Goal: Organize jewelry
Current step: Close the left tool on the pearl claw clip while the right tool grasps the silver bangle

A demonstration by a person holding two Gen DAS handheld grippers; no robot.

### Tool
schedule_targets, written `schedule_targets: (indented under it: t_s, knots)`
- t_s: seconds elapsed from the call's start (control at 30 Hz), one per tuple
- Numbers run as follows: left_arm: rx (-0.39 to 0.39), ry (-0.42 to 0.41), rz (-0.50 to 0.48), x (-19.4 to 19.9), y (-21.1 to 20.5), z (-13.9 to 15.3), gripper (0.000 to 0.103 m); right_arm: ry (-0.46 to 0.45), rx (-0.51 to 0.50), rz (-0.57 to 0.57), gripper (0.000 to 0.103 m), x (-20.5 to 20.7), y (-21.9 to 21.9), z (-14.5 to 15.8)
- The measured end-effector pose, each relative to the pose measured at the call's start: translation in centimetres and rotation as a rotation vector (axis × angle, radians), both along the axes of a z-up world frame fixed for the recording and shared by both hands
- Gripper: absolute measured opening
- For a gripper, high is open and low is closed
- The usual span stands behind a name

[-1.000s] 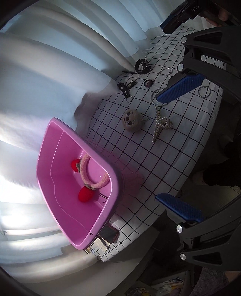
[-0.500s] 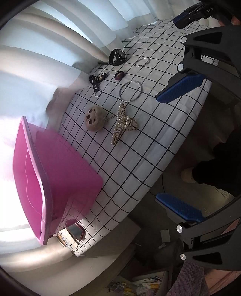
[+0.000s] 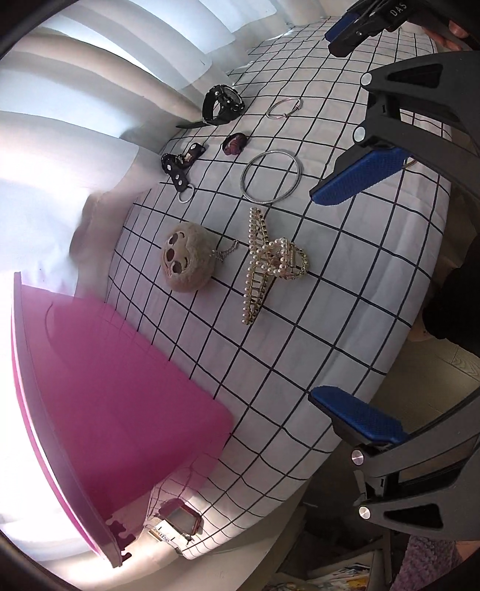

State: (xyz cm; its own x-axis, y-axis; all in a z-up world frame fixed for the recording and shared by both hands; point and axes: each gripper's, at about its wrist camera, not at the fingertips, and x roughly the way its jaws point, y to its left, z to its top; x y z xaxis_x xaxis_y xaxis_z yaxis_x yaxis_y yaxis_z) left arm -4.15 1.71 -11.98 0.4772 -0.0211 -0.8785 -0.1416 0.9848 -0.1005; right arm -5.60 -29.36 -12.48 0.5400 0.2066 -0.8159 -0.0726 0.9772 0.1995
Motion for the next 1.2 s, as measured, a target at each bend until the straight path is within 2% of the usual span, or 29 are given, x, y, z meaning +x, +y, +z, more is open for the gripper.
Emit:
schedule_targets:
  t_s: [0.07,0.13,0.4,0.67,1.07,1.2]
  knots:
    - [0.011,0.009,-0.001,0.9,-0.2,-1.0,0.097,0.003,-0.01,-0.002,0.077,0.5,0.3,-0.7]
    - [0.02,0.012,0.004,1.6,-0.3,-1.8,0.097,0.021,-0.027,0.006,0.084,1.2,0.5,-1.6]
    - [0.05,0.026,0.035,3.3,-0.8,-4.5,0.097,0.038,-0.107,0.049,0.084,3.3,0.7,-4.8]
    - [0.086,0.016,0.035,4.4,-2.0,-6.4,0.097,0.022,-0.134,0.077,0.084,5.1,0.5,-7.0]
    - [0.096,-0.021,0.046,4.9,-1.9,-7.5,0.097,-0.027,-0.169,0.101,0.084,7.7,0.9,-8.2]
    - [0.106,-0.045,0.052,5.2,-2.0,-7.6,0.098,-0.041,-0.168,0.102,0.092,8.5,0.8,-8.5]
